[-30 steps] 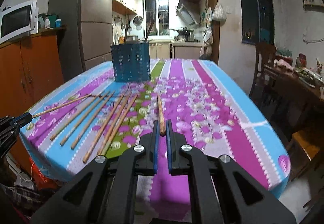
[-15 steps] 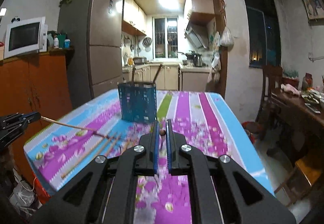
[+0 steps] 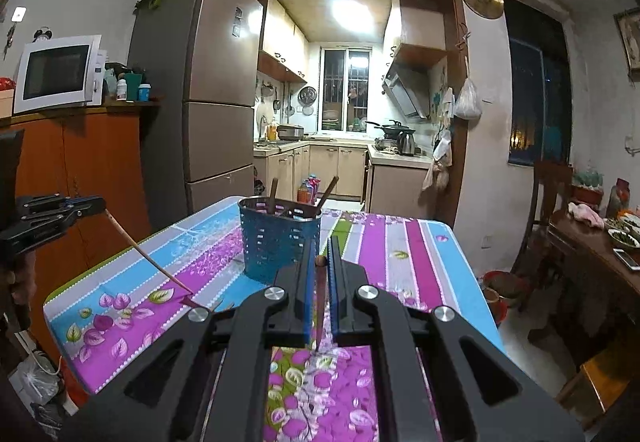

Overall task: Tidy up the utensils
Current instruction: 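Lift the left gripper's chopstick toward the blue holder while the right gripper carries its chopstick there, then lower the left gripper's chopstick into the holder while the right gripper inserts and releases its chopstick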

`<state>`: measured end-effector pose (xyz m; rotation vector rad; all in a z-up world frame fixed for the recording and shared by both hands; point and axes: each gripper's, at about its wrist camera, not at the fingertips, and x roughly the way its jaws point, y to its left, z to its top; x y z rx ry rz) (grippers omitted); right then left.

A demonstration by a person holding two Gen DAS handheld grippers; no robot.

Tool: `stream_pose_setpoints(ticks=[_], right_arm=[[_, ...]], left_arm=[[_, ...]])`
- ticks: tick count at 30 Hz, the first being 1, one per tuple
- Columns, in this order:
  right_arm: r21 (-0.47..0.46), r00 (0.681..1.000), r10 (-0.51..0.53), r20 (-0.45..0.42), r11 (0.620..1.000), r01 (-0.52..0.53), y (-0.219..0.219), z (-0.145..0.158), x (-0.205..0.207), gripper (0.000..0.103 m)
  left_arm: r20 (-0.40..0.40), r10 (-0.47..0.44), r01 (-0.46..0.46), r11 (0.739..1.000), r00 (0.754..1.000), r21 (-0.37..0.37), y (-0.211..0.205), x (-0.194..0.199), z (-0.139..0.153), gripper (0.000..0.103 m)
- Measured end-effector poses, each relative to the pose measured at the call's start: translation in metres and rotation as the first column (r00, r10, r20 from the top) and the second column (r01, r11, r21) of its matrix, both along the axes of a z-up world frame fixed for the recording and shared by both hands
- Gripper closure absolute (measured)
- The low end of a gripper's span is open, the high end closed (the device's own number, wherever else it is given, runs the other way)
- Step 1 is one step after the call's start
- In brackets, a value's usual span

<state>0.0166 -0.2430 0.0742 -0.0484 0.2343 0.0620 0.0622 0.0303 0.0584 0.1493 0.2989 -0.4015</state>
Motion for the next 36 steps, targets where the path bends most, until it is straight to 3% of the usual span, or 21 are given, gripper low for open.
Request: stream_pose_setpoints(ticks=[10, 21, 31, 36], right_arm=[[-0.017, 0.999, 0.033, 0.019, 0.999, -0.033, 0.001, 0.030, 0.036, 0.098], [0.023, 0.996, 0.084, 0.012, 0.996, -0.084, 0.004, 0.046, 0.063, 0.098], [0.035, 0.966, 0.073, 0.249, 0.996, -0.084, 0.000, 0.148, 0.084, 0.098], [0.047, 0.958, 0.031, 0.286, 0.998, -0.046, -0.001, 0.156, 0.133, 0.098]], left_arm=[[-0.002, -0.028, 0.028, 0.998, 1.000, -0.064, 0.001, 0.043, 0.035, 0.095], [0.061, -0.057, 0.062, 0.995, 0.997, -0.073, -0.011, 0.059, 0.064, 0.095], [0.195, -0.087, 0.123, 0.976, 0.977, -0.179, -0.034, 0.110, 0.156, 0.095], [0.199, -0.103, 0.139, 0.974, 0.975, -0.178, -0.064, 0.151, 0.154, 0.095]])
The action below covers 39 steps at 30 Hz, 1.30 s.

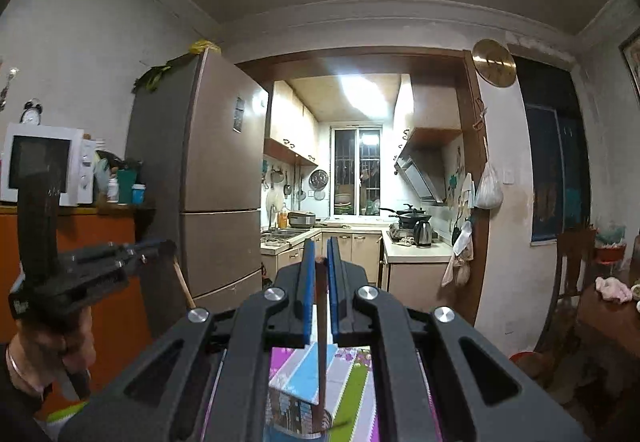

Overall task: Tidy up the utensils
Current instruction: 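Lower the left gripper's chopstick into the holder while the right gripper inserts and releases its chopstick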

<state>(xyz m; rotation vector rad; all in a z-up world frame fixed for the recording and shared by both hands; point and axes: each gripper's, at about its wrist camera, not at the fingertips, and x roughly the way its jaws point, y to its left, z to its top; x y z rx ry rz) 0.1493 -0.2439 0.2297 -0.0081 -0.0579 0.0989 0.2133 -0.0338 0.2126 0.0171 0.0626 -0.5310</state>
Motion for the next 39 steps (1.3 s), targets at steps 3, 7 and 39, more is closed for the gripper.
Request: stream_pose_setpoints(ticks=[3, 7, 39], right_arm=[[0.035, 0.999, -0.019, -0.027, 0.999, 0.020, -0.005, -0.017, 0.029, 0.098], [0.127, 0.992, -0.011, -0.128, 0.991, 0.027, -0.015, -0.058, 0.074, 0.098], [0.004, 0.991, -0.052, -0.126, 0.999, 0.053, -0.083, -0.084, -0.017, 0.069]], left_arm=[[-0.042, -0.025, 0.025, 1.000, 0.999, -0.003, -0.010, 0.025, -0.021, 0.095], [-0.125, -0.024, 0.030, 0.999, 0.992, 0.040, -0.024, 0.057, -0.063, 0.095], [-0.028, 0.340, -0.337, 0.938, 0.940, 0.086, 0.071, -0.053, -0.071, 0.062]])
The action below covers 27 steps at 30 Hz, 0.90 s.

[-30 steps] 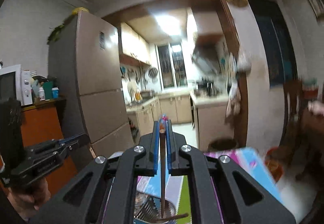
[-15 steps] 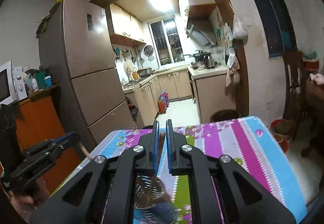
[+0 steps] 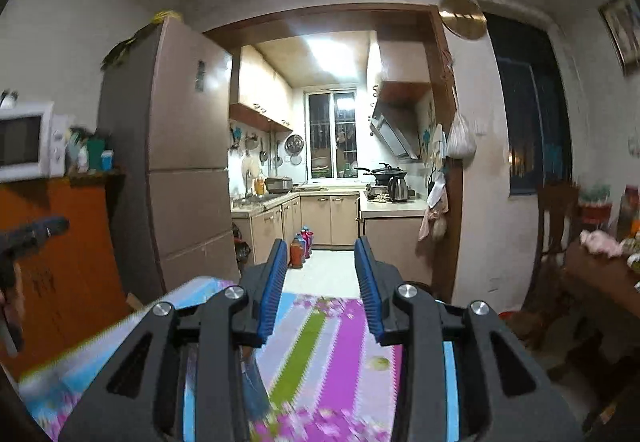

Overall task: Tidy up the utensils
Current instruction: 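Lower the left gripper's chopstick into the holder while the right gripper inserts and releases its chopstick, then move both open grippers back over the remaining chopsticks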

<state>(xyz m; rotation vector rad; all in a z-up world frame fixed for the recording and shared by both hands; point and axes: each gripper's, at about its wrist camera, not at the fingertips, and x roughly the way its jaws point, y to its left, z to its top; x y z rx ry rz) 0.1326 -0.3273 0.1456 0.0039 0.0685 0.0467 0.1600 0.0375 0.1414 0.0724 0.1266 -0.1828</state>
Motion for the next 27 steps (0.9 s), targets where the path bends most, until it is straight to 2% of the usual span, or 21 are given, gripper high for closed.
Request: stream_pose_setpoints(ticks=[3, 6, 13, 18, 23, 27], right_arm=[[-0.093, 1.000, -0.020, -0.023, 0.996, 0.018, 0.004, -0.019, -0.037, 0.069], [-0.125, 0.997, -0.010, -0.076, 0.992, 0.000, 0.014, -0.040, -0.066, 0.069], [-0.150, 0.968, -0.029, -0.248, 0.989, -0.009, 0.051, -0.105, -0.133, 0.070], [-0.162, 0.938, -0.010, -0.345, 0.986, -0.049, 0.090, -0.146, -0.172, 0.070], [-0.117, 0.897, 0.064, -0.437, 0.985, -0.127, 0.133, -0.193, -0.191, 0.070], [-0.115, 0.879, 0.081, -0.470, 0.982, -0.152, 0.156, -0.214, -0.193, 0.070]], left_arm=[[-0.057, -0.007, 0.012, 0.996, 0.998, 0.086, 0.002, -0.042, -0.024, 0.062], [-0.121, -0.052, 0.071, 0.985, 0.991, 0.157, 0.000, -0.083, -0.056, 0.062], [-0.268, -0.157, 0.238, 0.923, 0.951, 0.302, -0.027, -0.173, -0.152, 0.062], [-0.334, -0.225, 0.317, 0.913, 0.915, 0.255, -0.038, -0.206, -0.193, 0.063], [-0.350, -0.192, 0.292, 0.921, 0.917, 0.258, -0.050, -0.212, -0.225, 0.063], [-0.325, -0.159, 0.259, 0.921, 0.932, 0.292, -0.053, -0.217, -0.238, 0.063]])
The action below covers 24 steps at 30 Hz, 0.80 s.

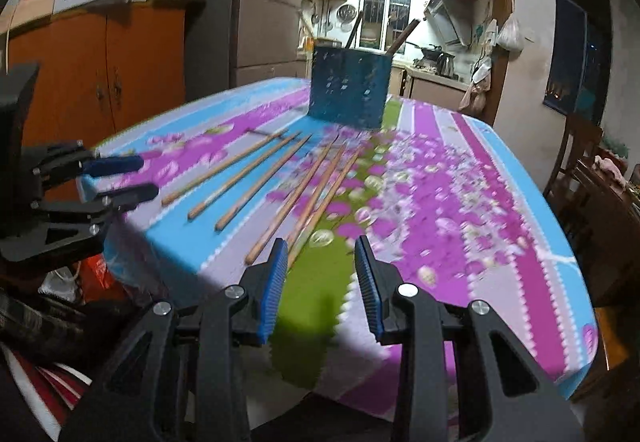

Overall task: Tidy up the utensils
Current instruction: 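Move both open grippers back over the remaining chopsticks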

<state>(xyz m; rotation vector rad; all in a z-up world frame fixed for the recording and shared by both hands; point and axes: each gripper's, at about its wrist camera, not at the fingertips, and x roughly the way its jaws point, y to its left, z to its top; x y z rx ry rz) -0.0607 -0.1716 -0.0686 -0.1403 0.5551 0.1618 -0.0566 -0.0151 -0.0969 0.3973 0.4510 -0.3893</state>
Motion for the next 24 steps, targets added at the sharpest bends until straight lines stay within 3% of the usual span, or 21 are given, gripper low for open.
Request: stream_pose_setpoints(ticks=[8, 10, 15, 24], right_arm=[[0.016, 0.998, 0.029, -0.059, 0.999, -0.028, 0.011, -0.020, 0.010, 0.070], [0.006, 0.997, 0.024, -0.068, 1.000, -0.024, 0.011, -0.024, 0.011, 0.079], [0.003, 0.998, 0.014, -0.067, 1.000, -0.014, 0.009, -0.026, 0.012, 0.088], [0.008, 0.996, -0.046, -0.074, 0.999, 0.047, -0.007, -0.026, 0.012, 0.089]], left_arm=[[0.003, 0.014, -0.014, 1.000, 1.000, -0.020, 0.007, 0.003, 0.000, 0.063], [0.001, 0.020, -0.020, 0.999, 1.000, -0.026, 0.008, 0.005, 0.000, 0.063], [-0.003, 0.023, -0.023, 1.000, 1.000, -0.021, 0.010, 0.006, -0.002, 0.063], [-0.012, 0.022, -0.023, 0.999, 1.000, -0.032, 0.011, 0.007, -0.005, 0.063]])
